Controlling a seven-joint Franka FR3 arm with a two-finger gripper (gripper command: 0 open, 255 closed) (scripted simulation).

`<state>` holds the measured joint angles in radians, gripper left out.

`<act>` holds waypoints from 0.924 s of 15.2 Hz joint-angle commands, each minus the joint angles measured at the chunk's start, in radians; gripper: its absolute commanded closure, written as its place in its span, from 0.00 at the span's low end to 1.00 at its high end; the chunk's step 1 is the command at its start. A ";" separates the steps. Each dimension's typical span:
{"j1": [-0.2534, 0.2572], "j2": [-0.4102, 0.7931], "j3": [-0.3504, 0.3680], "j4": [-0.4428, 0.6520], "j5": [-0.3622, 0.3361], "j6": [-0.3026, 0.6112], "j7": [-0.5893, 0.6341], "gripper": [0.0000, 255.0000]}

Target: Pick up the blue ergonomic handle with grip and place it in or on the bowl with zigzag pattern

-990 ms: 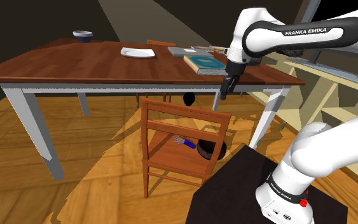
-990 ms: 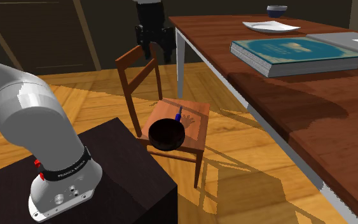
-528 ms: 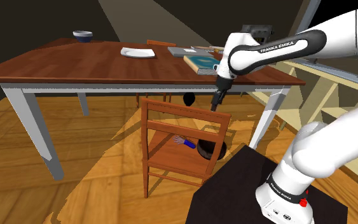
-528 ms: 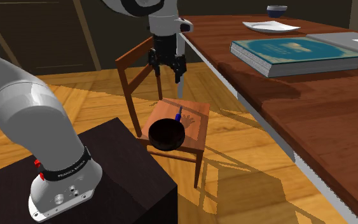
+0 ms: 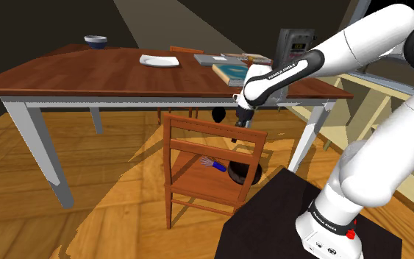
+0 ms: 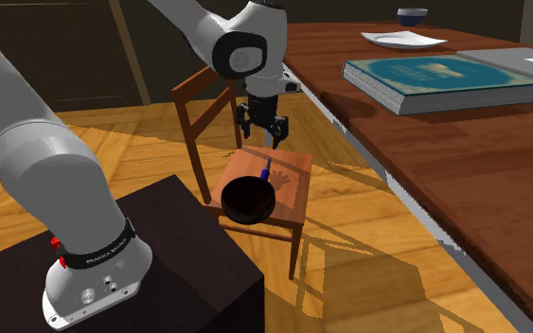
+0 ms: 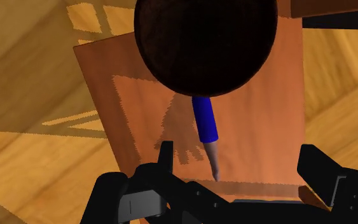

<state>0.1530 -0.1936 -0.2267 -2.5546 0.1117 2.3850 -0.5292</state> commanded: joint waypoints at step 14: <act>-0.014 0.602 0.116 0.270 0.531 0.217 -0.579 0.00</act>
<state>0.1460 0.3815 -0.1215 -2.3046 0.6262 2.5985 -1.0884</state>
